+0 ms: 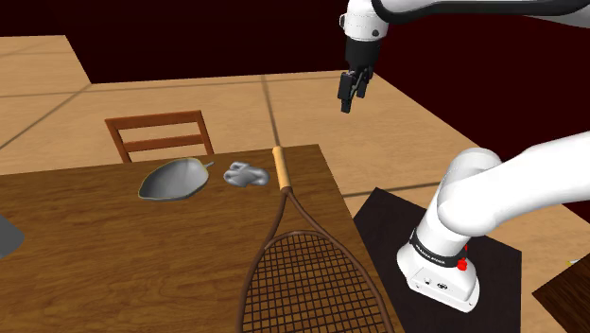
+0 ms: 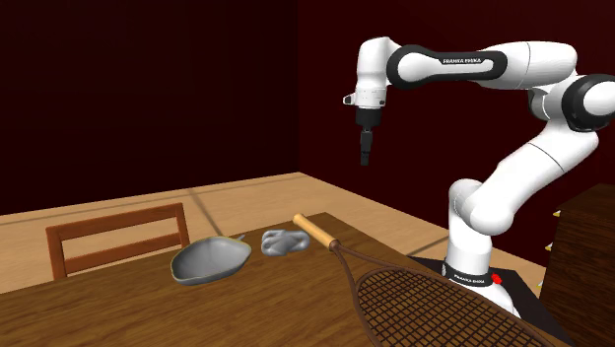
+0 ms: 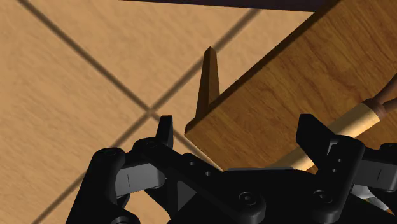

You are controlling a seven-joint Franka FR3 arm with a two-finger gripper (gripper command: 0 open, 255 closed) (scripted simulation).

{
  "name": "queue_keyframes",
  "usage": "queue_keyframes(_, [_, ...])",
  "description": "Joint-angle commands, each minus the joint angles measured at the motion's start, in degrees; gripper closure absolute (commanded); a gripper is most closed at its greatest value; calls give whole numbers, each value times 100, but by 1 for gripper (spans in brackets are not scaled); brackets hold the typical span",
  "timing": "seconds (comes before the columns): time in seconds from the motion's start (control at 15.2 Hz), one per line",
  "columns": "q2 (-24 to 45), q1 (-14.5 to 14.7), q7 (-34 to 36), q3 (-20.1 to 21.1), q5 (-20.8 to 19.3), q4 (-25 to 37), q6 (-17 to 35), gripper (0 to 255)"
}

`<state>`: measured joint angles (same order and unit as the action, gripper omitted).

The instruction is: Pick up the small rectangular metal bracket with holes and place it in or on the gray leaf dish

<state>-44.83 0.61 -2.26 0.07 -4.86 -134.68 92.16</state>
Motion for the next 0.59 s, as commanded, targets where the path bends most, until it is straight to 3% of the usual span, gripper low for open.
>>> queue_keyframes(0.0, [0,0,0,0,0,0,0,0])
queue_keyframes(0.53, [1026,309,578,537,452,-20,1058,0])
